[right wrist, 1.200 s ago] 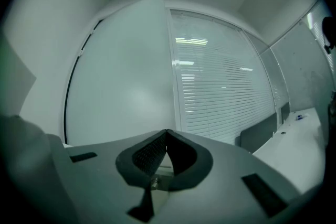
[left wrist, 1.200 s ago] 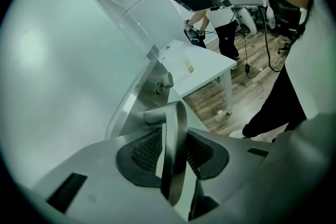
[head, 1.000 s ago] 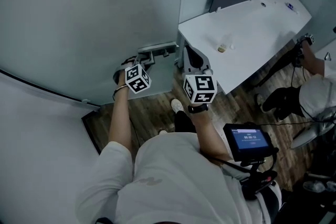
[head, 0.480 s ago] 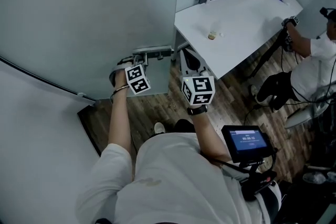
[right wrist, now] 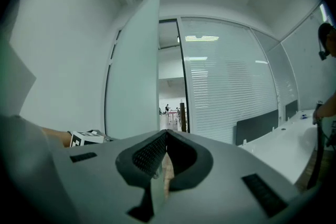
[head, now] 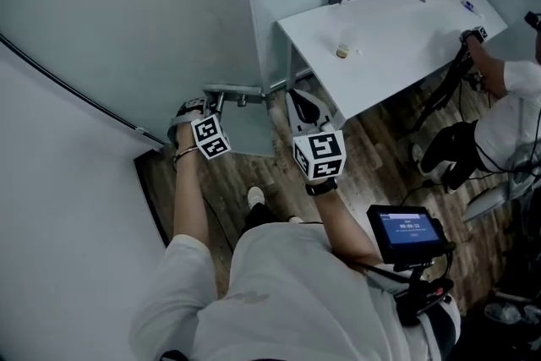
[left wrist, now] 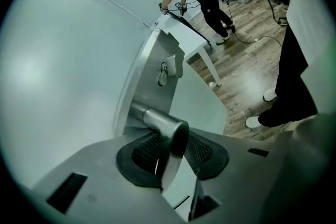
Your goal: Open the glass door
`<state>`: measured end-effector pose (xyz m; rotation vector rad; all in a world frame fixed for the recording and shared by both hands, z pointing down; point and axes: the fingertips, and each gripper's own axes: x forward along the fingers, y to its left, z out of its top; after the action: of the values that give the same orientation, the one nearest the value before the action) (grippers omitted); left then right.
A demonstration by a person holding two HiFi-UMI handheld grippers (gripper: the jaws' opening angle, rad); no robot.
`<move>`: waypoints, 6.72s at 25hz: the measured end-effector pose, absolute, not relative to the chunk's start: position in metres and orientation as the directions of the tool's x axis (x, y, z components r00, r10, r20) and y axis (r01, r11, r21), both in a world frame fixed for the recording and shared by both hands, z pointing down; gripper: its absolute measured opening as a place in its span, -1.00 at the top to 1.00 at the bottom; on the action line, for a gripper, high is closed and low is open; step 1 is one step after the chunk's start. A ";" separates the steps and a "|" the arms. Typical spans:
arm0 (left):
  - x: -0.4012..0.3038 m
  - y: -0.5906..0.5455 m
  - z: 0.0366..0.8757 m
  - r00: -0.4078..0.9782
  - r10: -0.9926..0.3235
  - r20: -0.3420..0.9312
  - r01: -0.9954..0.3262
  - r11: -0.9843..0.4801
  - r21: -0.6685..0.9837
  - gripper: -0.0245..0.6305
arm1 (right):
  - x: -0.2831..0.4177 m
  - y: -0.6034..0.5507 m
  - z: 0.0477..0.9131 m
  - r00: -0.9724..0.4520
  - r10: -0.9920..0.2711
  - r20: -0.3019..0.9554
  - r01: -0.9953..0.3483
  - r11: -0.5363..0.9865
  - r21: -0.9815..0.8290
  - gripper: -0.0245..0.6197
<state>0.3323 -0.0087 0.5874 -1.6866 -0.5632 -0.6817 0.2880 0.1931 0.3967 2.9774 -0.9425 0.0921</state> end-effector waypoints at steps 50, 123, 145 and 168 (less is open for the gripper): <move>0.012 -0.161 0.601 0.705 -0.024 0.709 0.612 -0.484 -0.625 0.39 | 0.082 -0.065 0.445 0.259 -0.951 0.169 -0.961 -0.272 -0.057 0.91; -0.426 -0.380 0.604 0.556 -0.800 0.226 -0.830 -0.548 0.101 0.83 | -0.267 -0.446 0.621 -0.197 -0.832 0.518 -0.679 0.497 0.540 0.56; -0.435 -0.376 0.589 0.568 -0.781 0.259 -0.819 -0.568 0.082 0.83 | -0.288 -0.511 0.571 -0.247 -0.912 0.328 -0.738 0.396 0.546 0.56; -0.168 -0.333 0.525 0.935 -0.326 0.137 -0.332 -0.943 0.022 0.83 | -0.054 -0.294 0.530 0.141 -0.969 0.204 -0.981 -0.109 0.162 0.69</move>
<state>-0.1676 -0.3326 0.5245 -3.1348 0.5328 -0.2103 -0.0543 -0.2940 0.5299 2.1628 -1.9032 0.0677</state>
